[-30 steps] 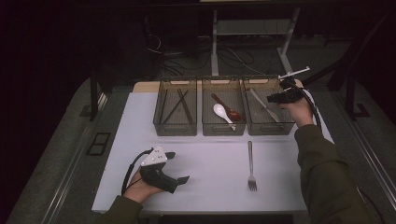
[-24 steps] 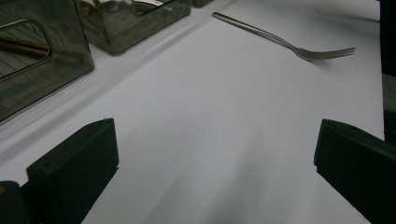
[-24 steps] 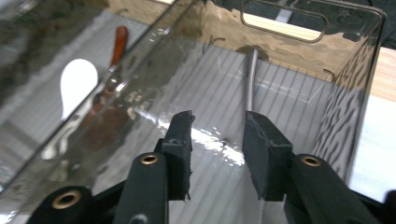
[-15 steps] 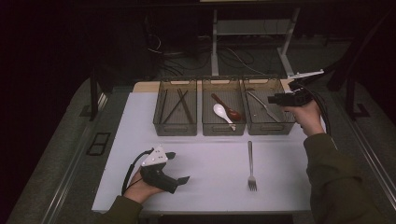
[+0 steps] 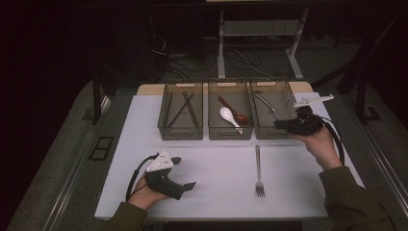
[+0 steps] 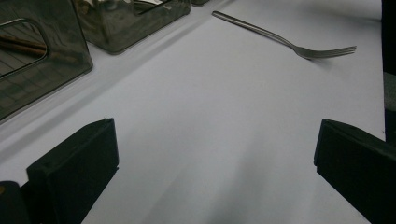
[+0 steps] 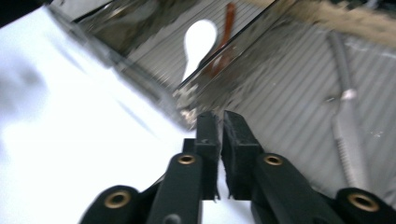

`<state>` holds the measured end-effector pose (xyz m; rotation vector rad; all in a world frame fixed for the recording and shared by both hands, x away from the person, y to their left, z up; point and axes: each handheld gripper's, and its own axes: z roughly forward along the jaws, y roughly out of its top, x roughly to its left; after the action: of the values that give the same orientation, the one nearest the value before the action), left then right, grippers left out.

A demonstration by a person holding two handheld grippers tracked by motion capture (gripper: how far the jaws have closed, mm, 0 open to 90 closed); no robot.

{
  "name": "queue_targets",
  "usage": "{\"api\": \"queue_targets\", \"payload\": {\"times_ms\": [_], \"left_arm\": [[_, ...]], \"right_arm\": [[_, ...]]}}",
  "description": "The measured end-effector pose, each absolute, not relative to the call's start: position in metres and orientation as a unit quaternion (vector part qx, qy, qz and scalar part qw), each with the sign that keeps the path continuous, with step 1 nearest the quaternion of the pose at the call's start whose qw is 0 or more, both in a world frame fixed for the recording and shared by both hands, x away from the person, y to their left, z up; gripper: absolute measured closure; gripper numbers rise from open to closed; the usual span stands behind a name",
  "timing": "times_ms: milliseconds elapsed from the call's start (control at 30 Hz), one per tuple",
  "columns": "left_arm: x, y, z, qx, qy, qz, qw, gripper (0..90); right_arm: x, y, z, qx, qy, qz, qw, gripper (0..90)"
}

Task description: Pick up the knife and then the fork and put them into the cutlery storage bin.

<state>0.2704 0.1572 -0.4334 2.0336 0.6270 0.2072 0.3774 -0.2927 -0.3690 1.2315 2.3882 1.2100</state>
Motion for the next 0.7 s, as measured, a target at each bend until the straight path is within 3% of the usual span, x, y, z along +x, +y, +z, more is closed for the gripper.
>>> {"api": "queue_targets", "payload": {"times_ms": [267, 700], "left_arm": [[0.270, 0.157, -0.433, 0.835, 0.258, 0.087, 0.478, 0.0], [0.270, 0.157, -0.434, 0.837, 0.256, 0.087, 0.475, 0.0]], "right_arm": [[0.363, -0.277, -0.395, 0.405, 0.827, 0.382, 0.077, 89.1], [0.378, -0.251, -0.436, 0.414, 0.843, 0.336, 0.061, 89.1]]}}
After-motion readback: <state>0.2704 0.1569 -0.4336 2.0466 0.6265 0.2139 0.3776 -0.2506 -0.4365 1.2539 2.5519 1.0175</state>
